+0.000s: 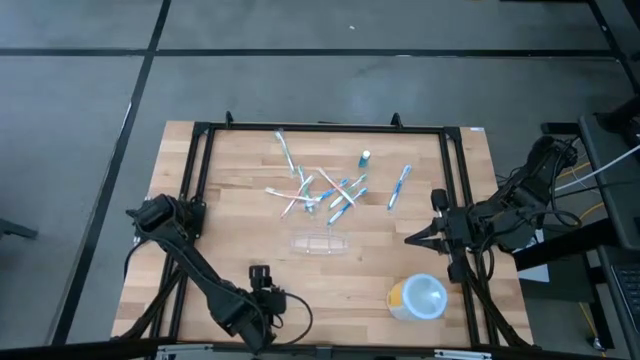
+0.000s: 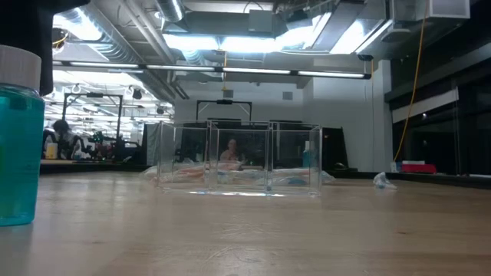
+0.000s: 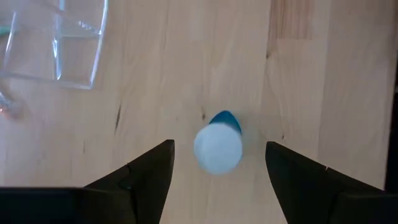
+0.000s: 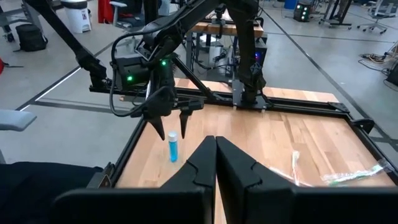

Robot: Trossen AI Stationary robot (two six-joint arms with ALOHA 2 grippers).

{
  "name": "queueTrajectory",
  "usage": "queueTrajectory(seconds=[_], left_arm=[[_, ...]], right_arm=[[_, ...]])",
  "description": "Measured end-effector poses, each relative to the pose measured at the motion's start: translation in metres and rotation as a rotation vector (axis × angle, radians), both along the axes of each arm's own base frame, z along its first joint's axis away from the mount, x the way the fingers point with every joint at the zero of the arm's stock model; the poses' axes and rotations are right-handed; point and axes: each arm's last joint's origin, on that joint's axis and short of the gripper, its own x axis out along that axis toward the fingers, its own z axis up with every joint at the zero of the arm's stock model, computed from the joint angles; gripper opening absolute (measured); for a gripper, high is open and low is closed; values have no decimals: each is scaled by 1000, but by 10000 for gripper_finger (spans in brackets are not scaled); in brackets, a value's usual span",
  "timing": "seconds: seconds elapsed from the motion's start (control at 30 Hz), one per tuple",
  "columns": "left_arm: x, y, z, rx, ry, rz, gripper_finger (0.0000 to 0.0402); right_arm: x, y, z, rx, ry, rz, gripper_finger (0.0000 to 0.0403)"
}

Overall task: Pick & Place toothbrushing station
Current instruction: Put the blue mouthwash into the transparent organizer

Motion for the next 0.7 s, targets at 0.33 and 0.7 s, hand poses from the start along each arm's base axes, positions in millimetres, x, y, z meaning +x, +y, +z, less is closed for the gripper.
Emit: queueTrajectory(seconds=[0.33, 0.7], left_arm=[[1, 1, 0, 24, -25, 0, 246], [1, 0, 0, 20, -21, 2, 187]], right_arm=[[0, 0, 0, 3, 0, -1, 13], [0, 0, 0, 6, 0, -2, 13]])
